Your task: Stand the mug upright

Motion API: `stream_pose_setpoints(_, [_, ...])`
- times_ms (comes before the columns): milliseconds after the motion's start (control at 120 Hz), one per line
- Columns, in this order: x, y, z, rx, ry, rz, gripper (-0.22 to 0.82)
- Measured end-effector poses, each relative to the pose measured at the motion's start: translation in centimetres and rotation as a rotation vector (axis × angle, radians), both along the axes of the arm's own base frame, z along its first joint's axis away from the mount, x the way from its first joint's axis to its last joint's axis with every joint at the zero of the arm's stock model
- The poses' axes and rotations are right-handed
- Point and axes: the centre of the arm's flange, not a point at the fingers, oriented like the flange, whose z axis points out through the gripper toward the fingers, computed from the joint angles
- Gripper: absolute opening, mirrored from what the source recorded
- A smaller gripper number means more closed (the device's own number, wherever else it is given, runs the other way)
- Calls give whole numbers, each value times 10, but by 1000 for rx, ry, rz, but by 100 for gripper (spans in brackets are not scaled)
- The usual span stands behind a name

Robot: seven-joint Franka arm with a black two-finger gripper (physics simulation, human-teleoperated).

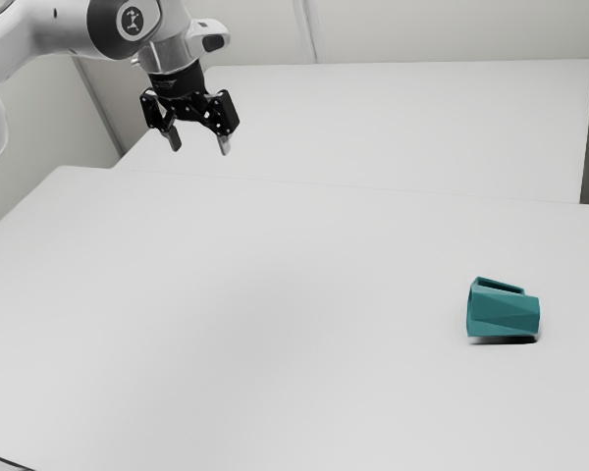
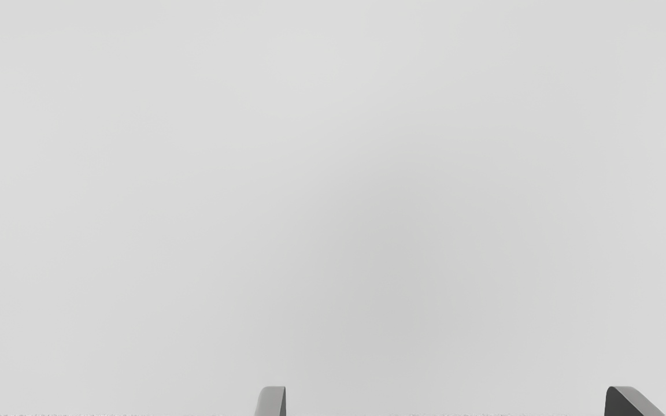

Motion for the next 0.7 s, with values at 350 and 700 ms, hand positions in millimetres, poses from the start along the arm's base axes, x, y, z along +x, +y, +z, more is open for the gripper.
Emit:
stream_pose_setpoints(350, [-4, -3, 10, -39, -11, 9, 60])
stream_pose_setpoints(700, [-9, 7, -53, -421, 108, 123, 60])
